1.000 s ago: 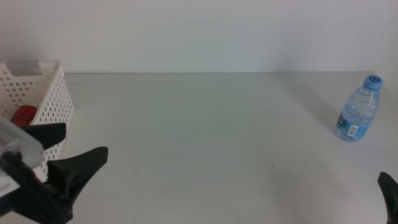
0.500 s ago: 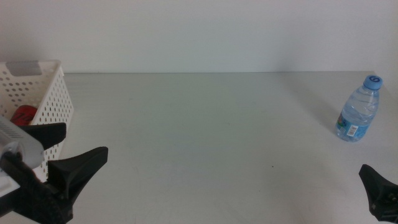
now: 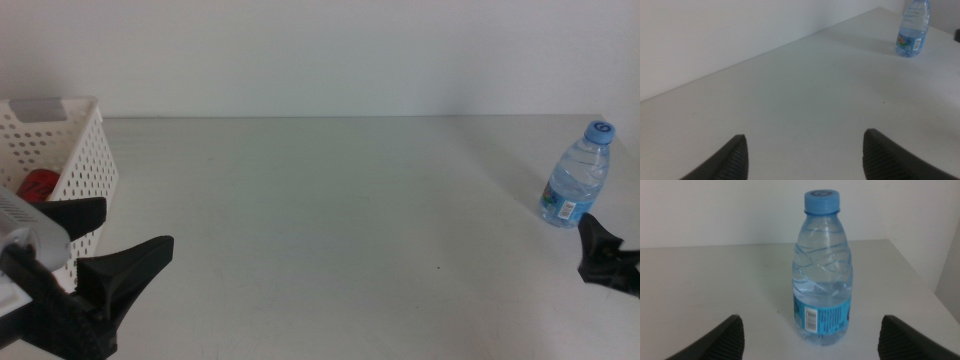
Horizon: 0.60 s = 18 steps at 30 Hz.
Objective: Use arms to grab the bottles and put them into the dustbin to the left of the table.
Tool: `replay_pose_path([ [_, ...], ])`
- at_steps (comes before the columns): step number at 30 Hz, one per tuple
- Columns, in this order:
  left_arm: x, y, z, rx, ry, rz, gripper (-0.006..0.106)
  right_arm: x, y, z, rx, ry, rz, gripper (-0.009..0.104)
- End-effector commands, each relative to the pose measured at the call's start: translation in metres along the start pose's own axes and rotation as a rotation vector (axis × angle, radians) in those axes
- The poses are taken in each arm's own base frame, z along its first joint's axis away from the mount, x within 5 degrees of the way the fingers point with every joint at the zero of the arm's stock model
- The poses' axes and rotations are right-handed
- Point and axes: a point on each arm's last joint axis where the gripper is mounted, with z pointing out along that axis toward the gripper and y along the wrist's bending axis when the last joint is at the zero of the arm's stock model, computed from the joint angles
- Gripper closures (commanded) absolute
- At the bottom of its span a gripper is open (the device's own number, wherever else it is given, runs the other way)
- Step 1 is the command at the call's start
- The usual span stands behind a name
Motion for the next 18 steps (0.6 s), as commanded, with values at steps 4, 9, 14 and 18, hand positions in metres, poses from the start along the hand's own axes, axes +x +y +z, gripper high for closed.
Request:
replay_pose_path([
  [4, -0.016, 0.0, -0.004, 0.001, -0.1, -0.015, 0.026, -0.016, 0.0, 0.036, 0.045, -0.132, -0.054, 0.022],
  [9, -0.016, 0.0, -0.004, 0.001, -0.1, -0.015, 0.026, -0.009, -0.006, 0.067, 0.14, -0.115, -0.06, 0.022],
  [14, -0.016, 0.0, -0.004, 0.001, -0.1, -0.015, 0.026, -0.012, -0.005, 0.098, 0.149, -0.148, -0.052, 0.022],
  [18, -0.016, 0.0, -0.004, 0.001, -0.1, -0.015, 0.026, -0.013, -0.003, 0.118, 0.147, -0.171, -0.048, 0.022],
])
